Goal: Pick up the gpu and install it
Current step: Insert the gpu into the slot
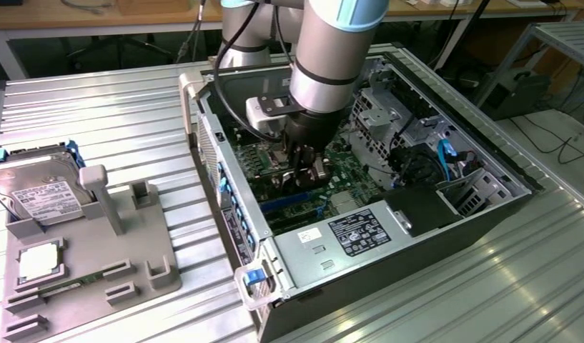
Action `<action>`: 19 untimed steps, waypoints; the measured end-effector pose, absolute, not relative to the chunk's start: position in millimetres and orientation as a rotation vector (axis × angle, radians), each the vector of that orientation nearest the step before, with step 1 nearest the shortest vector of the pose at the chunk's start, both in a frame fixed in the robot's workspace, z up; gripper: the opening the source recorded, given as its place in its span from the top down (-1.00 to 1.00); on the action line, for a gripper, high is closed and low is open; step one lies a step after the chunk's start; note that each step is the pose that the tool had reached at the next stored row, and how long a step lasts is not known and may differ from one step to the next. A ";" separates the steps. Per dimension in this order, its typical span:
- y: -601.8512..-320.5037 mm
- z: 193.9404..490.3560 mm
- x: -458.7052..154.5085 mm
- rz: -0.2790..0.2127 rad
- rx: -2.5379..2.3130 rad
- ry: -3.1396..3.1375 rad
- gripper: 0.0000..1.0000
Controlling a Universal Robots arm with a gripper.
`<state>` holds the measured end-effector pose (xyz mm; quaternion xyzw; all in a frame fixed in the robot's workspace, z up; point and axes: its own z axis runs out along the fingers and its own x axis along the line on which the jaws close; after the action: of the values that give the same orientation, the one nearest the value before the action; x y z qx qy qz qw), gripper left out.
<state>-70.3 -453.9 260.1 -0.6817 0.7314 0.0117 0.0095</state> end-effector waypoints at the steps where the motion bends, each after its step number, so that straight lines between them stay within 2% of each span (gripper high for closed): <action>1: -453.9 260.2 -68.5 0.036 -2.129 2.284 0.44; 19: -461.7 260.3 -68.0 0.031 -2.133 2.286 0.44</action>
<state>-68.0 -461.7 260.3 -0.6821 0.7312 0.0098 0.0076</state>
